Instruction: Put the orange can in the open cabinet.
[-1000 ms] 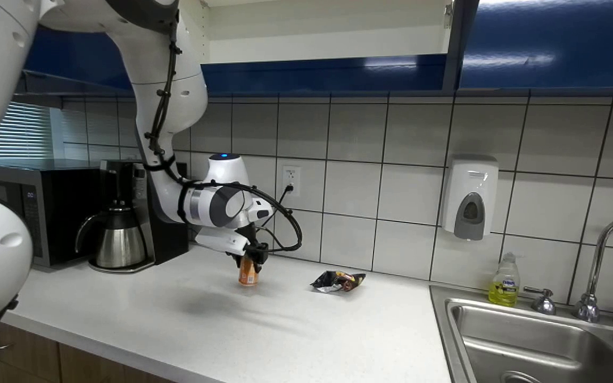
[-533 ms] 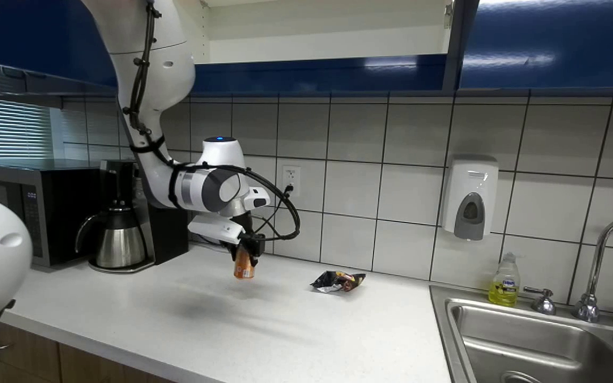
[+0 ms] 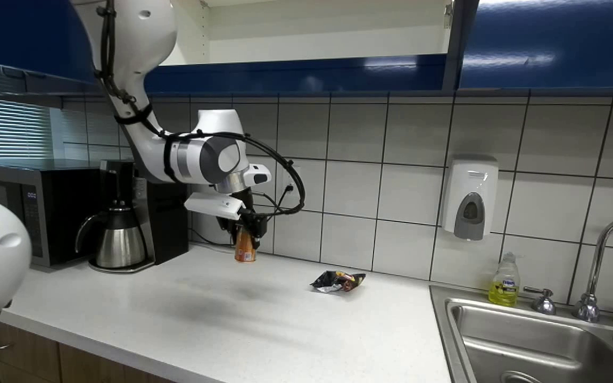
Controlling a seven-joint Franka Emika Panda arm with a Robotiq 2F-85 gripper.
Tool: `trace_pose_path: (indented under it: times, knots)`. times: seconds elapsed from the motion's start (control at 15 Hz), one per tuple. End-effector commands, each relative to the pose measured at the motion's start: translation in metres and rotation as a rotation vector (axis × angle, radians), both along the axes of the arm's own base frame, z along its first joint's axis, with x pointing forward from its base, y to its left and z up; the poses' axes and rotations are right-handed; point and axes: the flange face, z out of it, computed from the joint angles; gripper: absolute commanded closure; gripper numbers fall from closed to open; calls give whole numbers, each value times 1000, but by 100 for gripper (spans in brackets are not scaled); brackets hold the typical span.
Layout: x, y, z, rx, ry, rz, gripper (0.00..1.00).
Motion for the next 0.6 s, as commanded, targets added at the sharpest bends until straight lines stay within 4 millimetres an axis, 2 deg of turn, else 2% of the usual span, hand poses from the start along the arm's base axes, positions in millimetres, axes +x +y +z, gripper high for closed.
trace_pose_path:
  times: [0.0, 0.53]
  knots:
    - [-14, -2, 42, -2, -19, -26, 62]
    - [-24, 1, 128, 16, -61, -91, 62]
